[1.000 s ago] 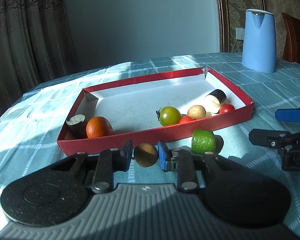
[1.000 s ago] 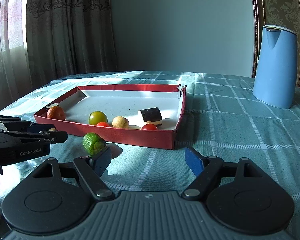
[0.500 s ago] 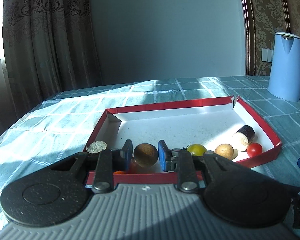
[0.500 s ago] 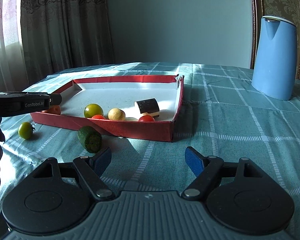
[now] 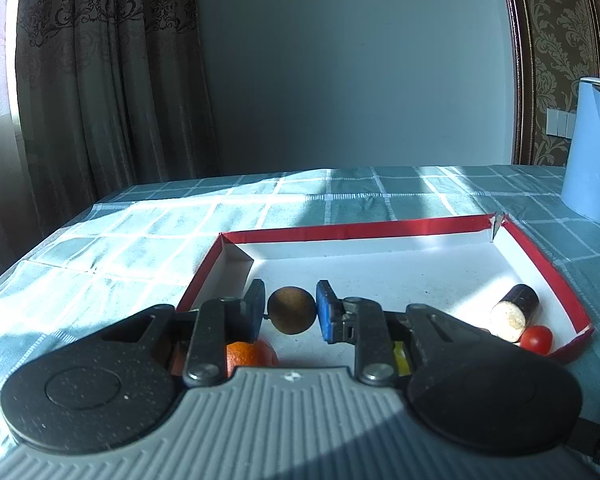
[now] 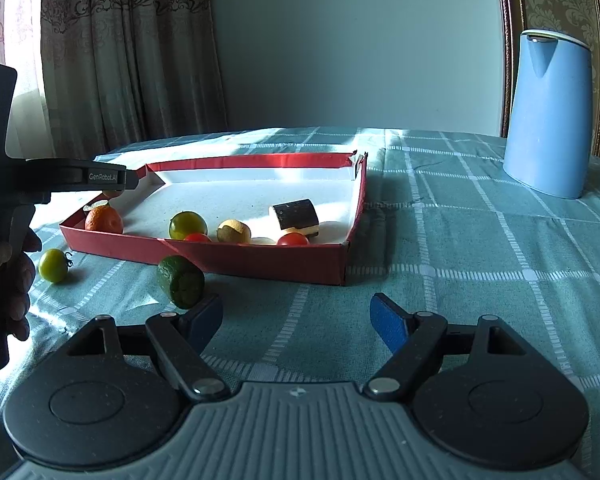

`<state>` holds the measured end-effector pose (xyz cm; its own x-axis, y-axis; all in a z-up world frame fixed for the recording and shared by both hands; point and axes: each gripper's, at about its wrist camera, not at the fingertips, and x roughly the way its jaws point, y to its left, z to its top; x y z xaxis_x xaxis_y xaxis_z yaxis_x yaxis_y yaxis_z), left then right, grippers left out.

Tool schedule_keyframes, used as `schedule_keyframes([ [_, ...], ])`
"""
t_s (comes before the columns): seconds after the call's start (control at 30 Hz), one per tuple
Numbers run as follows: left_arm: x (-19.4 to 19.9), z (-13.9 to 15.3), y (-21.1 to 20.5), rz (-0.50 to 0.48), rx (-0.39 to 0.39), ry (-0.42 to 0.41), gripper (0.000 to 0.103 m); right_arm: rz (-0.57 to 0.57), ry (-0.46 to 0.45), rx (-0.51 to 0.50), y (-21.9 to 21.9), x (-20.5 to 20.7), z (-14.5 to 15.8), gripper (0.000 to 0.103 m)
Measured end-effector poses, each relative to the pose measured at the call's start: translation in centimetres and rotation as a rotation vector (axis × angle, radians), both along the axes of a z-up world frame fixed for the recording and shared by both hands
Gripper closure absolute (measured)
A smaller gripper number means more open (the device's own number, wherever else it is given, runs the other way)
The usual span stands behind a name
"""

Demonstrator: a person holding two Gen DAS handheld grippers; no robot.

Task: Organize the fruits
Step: 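Lower the kiwi into the tray and open the left gripper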

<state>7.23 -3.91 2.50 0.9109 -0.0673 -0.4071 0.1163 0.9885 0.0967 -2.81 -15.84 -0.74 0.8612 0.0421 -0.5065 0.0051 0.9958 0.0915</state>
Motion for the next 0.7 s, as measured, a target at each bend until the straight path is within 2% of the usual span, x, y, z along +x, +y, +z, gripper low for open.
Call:
schedule_keyframes([
  [0.7,0.97,-0.94,-0.21,0.001,0.003,0.024,0.078,0.002,0.002,0.017,-0.17,0.04,-0.05,0.022],
])
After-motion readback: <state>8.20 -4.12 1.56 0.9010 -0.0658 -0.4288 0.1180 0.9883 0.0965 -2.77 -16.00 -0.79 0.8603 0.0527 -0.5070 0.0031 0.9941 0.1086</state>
